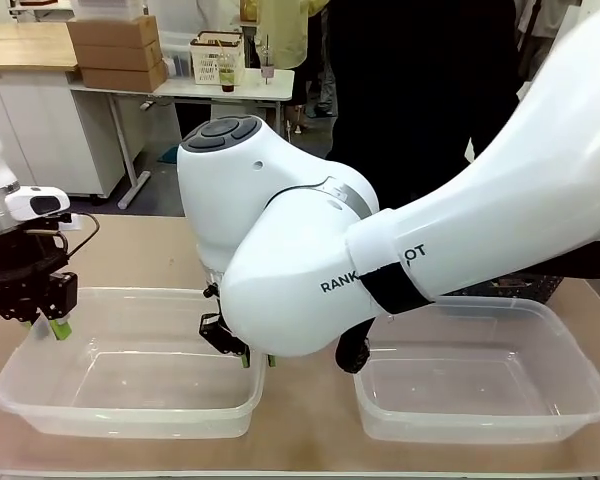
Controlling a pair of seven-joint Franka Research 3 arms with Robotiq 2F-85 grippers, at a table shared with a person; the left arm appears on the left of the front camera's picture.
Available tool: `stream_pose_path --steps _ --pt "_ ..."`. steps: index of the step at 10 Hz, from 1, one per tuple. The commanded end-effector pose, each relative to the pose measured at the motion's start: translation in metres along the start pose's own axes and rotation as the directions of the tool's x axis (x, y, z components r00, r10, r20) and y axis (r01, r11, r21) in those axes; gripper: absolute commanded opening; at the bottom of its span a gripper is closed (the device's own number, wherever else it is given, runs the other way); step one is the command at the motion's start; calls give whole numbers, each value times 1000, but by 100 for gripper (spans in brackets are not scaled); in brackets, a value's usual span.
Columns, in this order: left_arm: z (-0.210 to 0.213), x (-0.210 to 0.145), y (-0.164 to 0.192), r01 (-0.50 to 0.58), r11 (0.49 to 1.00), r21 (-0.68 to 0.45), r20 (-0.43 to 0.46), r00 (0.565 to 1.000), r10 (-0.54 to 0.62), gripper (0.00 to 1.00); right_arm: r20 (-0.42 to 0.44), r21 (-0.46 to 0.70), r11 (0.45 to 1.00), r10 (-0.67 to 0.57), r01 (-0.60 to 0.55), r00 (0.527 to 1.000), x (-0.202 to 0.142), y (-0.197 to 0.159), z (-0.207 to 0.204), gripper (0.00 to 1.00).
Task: Sort the waste into each basket.
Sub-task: Pick up the Organizing box on the left side of the table and lift it.
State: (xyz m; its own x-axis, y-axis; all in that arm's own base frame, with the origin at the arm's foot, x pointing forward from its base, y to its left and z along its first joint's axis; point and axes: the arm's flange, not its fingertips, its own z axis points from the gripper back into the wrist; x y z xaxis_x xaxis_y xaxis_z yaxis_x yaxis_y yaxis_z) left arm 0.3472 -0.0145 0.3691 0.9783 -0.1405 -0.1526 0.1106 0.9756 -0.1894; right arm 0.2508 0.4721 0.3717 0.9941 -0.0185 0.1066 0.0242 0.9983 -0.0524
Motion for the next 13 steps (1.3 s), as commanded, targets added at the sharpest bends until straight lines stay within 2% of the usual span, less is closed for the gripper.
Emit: stream_pose_path --steps 1,5,6,9,11,13 --pt "-69 -89 -4 -15 999 32 32 999 14 0 32 -12 999 -38 38 999 -2 0 4 0" --pt "-56 -91 -7 -54 996 69 63 997 50 0 14 -22 999 -43 43 999 -1 -5 2 0" --pt "-50 -90 -5 -124 986 108 86 990 115 0 0 -18 999 -31 31 1000 0 -7 4 0" --pt "20 -81 -28 -194 970 147 111 978 179 0 -57 -73 997 -26 22 998 27 -31 37 0" --pt "72 -63 -52 -202 961 190 140 974 177 0 -161 -132 991 -15 -7 987 52 -54 83 0" --pt "116 -57 -76 -163 972 166 205 970 128 0 -265 -207 977 -6 -51 964 69 -74 124 0"
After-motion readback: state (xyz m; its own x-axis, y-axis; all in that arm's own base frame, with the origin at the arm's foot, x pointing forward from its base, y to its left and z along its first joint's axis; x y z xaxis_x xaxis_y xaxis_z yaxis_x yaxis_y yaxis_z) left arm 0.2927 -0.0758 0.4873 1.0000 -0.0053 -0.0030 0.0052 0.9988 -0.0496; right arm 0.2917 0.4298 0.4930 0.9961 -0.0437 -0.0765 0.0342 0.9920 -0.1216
